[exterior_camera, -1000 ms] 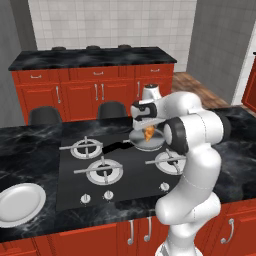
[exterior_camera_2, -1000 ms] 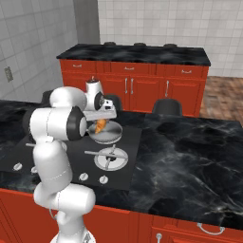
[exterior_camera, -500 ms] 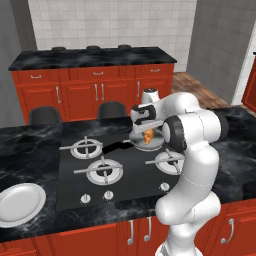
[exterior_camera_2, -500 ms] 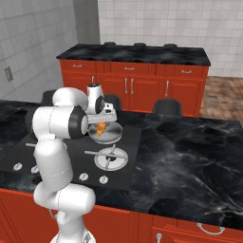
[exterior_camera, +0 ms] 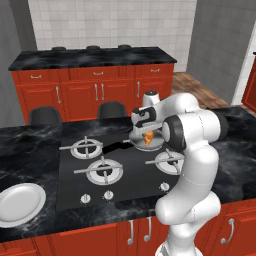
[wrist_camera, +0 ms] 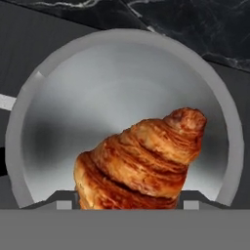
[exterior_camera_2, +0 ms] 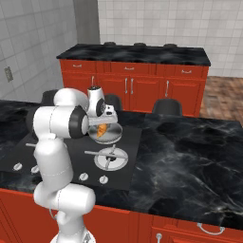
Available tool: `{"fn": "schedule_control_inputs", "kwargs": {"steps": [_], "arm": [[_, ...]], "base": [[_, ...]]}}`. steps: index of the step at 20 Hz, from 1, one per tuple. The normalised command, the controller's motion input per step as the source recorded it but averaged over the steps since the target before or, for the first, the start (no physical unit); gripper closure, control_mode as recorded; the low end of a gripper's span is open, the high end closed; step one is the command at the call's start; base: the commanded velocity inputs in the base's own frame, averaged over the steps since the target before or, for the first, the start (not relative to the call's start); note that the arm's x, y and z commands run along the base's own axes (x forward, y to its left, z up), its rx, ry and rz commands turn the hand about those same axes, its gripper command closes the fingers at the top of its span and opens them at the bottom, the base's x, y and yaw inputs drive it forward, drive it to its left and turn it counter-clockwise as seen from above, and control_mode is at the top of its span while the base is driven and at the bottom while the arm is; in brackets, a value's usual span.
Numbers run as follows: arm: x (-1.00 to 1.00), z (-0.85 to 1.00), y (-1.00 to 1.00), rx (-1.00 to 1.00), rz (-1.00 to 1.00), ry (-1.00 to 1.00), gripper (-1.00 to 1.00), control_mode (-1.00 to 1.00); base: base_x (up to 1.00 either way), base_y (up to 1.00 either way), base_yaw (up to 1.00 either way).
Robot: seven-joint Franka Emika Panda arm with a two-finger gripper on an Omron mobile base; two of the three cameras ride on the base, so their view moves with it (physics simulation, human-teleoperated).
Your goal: Pick the croissant and place it on the pan. Then turn on the stove to warm the croissant.
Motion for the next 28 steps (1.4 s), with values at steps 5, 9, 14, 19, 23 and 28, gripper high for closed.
{"fn": "schedule_control_inputs", "kwargs": {"steps": [5, 9, 14, 19, 23, 28], "arm": [[0.0, 0.0, -0.07, 0.0, 0.0, -0.05, -1.0, -1.0], [0.0, 0.0, -0.07, 0.0, 0.0, -0.07, -1.0, -1.0], [0.0, 0.0, -0.01, 0.0, 0.0, -0.06, -1.0, -1.0], [-0.33, 0.47, 0.08, 0.0, 0.0, -0.16, -1.0, -1.0], [-0.43, 0.39, 0.06, 0.0, 0.0, -0.12, -1.0, -1.0], [-0.58, 0.23, 0.05, 0.0, 0.0, 0.0, -1.0, -1.0]], "base": [[0.0, 0.0, 0.0], [0.0, 0.0, 0.0], [0.0, 0.0, 0.0], [0.0, 0.0, 0.0], [0.0, 0.0, 0.0], [0.0, 0.0, 0.0]]}}
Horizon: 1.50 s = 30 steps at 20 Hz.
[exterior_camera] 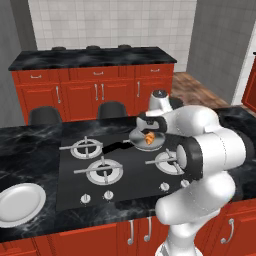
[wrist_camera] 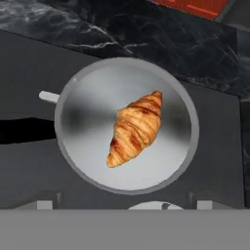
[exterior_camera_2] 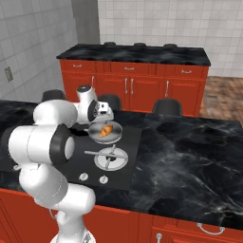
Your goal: Pick the croissant and place it on the pan. Then turn on the stove to warm the croissant.
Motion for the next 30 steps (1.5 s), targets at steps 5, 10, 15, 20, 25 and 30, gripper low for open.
{"fn": "schedule_control_inputs", "kwargs": {"steps": [5, 10, 15, 20, 25, 30], "arm": [[-0.66, 0.26, 0.02, 0.0, 0.0, 0.0, -1.0, -1.0], [-0.56, 0.27, 0.03, 0.0, 0.0, 0.0, -1.0, -1.0], [-0.59, 0.04, 0.02, 0.0, 0.0, 0.0, -1.0, -1.0], [-0.68, 0.0, 0.04, 0.03, 0.0, 0.02, -1.0, -1.0], [-0.66, 0.0, 0.01, 0.03, 0.0, 0.0, -1.0, -1.0], [-0.65, 0.0, 0.0, 0.0, 0.0, 0.0, -1.0, -1.0]], "base": [[0.0, 0.0, 0.0], [0.0, 0.0, 0.0], [0.0, 0.0, 0.0], [0.0, 0.0, 0.0], [0.0, 0.0, 0.0], [0.0, 0.0, 0.0]]}}
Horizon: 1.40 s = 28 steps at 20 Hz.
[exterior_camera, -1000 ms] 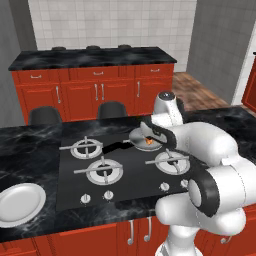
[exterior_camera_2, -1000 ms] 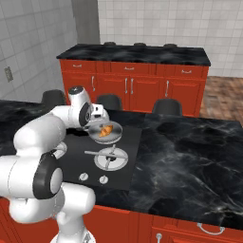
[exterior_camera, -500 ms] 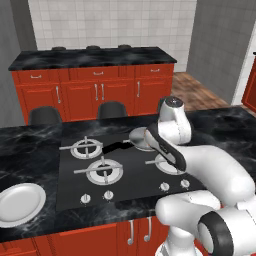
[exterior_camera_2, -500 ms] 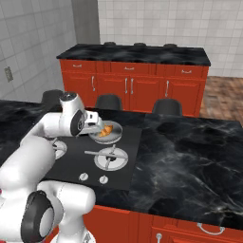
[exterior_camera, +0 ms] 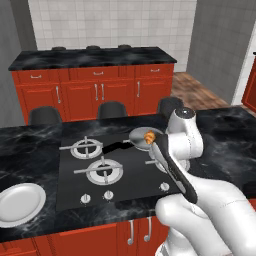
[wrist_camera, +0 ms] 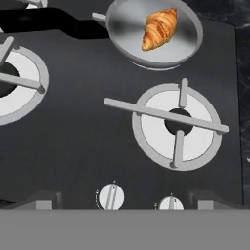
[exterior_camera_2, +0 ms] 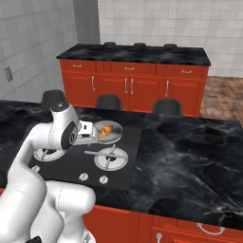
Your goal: Pick the croissant and place it on the pan. Then turn on the stove to warm the croissant.
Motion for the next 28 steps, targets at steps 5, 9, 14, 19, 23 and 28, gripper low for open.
{"fn": "schedule_control_inputs", "kwargs": {"steps": [5, 9, 14, 19, 23, 28], "arm": [[-0.52, -0.07, 0.01, 0.0, 0.0, 0.0, -1.0, -1.0], [-0.09, -0.21, 0.03, 0.0, 0.0, 0.01, -1.0, -1.0], [-0.05, -0.28, 0.03, 0.01, 0.0, 0.08, -1.0, -1.0], [0.0, -0.18, 0.03, 0.02, 0.0, 0.05, -1.0, -1.0], [0.0, -0.28, 0.0, 0.0, -0.01, 0.06, -1.0, -1.0], [0.0, -0.26, 0.0, 0.0, -0.03, 0.06, -1.0, -1.0]], "base": [[0.0, 0.0, 0.0], [0.0, 0.0, 0.0], [0.0, 0.0, 0.0], [0.0, 0.0, 0.0], [0.0, 0.0, 0.0], [0.0, 0.0, 0.0]]}}
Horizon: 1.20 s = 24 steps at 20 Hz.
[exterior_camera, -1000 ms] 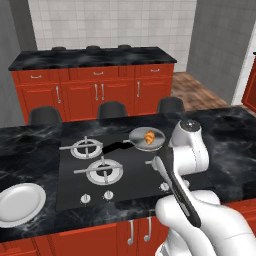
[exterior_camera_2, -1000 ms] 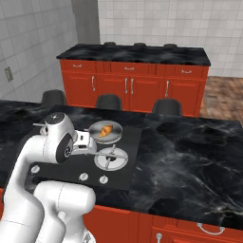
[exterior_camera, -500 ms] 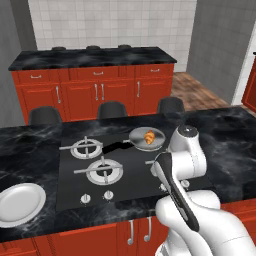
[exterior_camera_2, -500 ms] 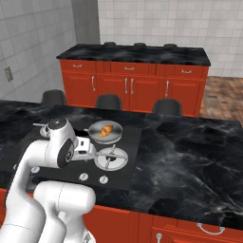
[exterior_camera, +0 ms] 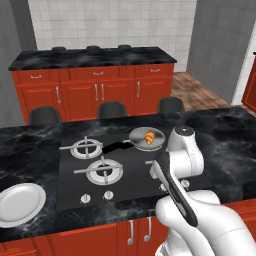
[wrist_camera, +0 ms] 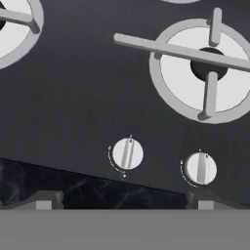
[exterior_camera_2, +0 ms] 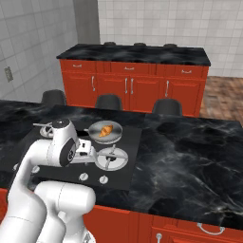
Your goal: Pick the croissant and place it on the pan. Then turn on the stove to warm the croissant.
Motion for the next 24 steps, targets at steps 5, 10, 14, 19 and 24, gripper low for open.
{"fn": "schedule_control_inputs", "kwargs": {"steps": [5, 10, 14, 19, 24], "arm": [[0.0, -0.27, 0.0, 0.0, -0.03, 0.06, -1.0, -1.0], [0.0, -0.39, 0.0, 0.0, -0.03, 0.07, -1.0, -1.0], [0.0, -0.37, 0.0, 0.0, -0.03, 0.03, -1.0, -1.0], [0.0, -0.32, -0.01, 0.0, -0.02, 0.01, -1.0, -1.0], [-0.04, -0.2, -0.04, 0.01, -0.01, 0.0, -1.0, -1.0]], "base": [[0.0, 0.0, 0.0], [0.0, 0.0, 0.0], [0.0, 0.0, 0.0], [0.0, 0.0, 0.0], [0.0, 0.0, 0.0]]}}
